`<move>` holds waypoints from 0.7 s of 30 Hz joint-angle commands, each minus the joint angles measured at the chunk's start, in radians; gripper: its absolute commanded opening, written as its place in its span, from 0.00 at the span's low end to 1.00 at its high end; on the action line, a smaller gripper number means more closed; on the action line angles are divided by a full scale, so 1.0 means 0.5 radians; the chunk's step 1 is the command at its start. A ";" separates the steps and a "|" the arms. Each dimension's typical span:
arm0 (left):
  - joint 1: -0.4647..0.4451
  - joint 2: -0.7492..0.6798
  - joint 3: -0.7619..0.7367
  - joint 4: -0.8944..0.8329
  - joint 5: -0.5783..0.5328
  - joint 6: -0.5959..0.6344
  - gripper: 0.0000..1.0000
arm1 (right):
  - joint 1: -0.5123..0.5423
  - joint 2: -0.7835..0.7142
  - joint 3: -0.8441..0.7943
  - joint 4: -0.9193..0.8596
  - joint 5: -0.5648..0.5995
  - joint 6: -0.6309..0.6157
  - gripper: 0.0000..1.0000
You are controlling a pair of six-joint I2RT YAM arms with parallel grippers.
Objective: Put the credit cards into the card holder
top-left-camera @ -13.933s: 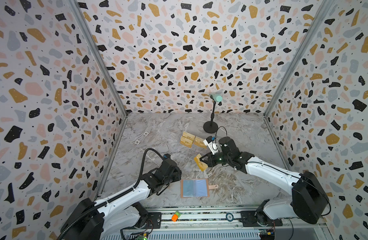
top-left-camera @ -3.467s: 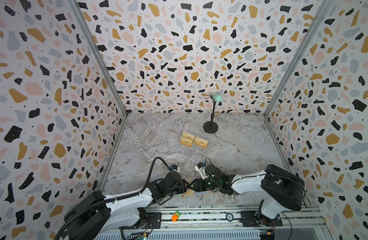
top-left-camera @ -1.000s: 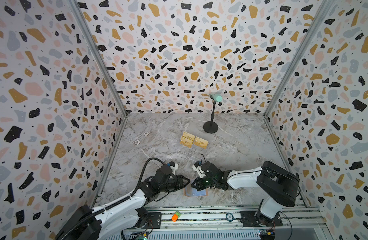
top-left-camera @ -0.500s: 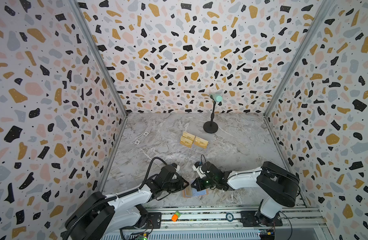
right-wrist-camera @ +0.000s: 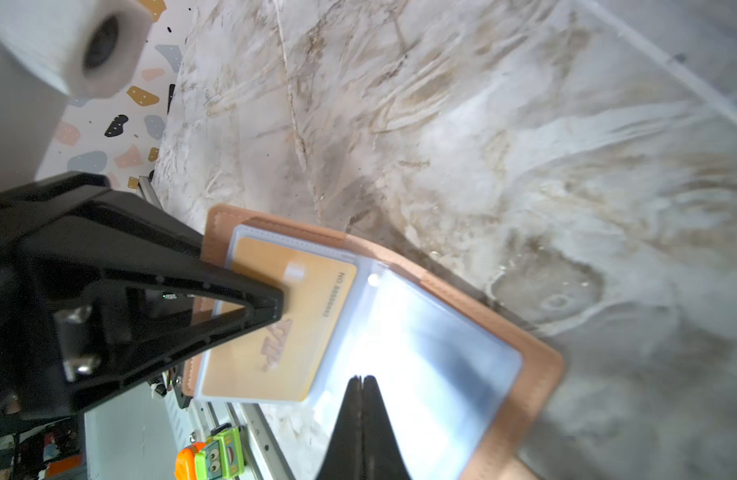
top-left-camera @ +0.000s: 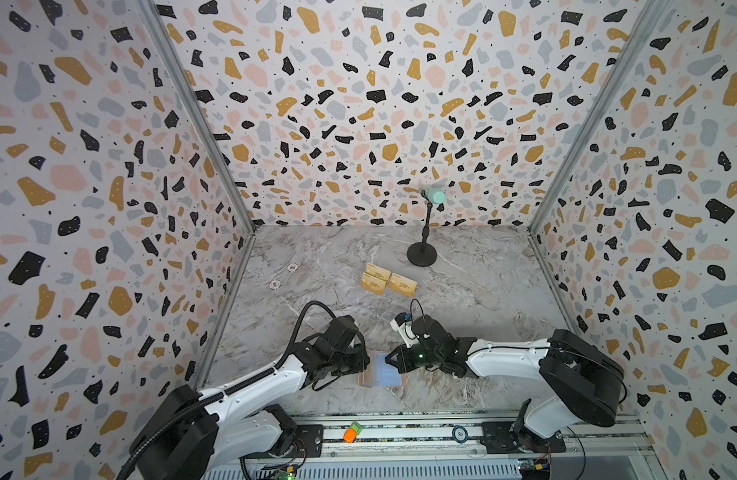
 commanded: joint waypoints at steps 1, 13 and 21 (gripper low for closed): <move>0.005 0.057 0.142 -0.343 -0.181 0.172 0.09 | -0.036 0.007 0.049 -0.074 0.024 -0.122 0.06; -0.009 0.338 0.438 -0.670 -0.435 0.158 0.19 | -0.174 0.280 0.088 0.106 -0.128 -0.225 0.07; -0.069 0.334 0.518 -0.575 -0.272 0.060 0.37 | -0.177 0.311 0.023 0.213 -0.187 -0.195 0.07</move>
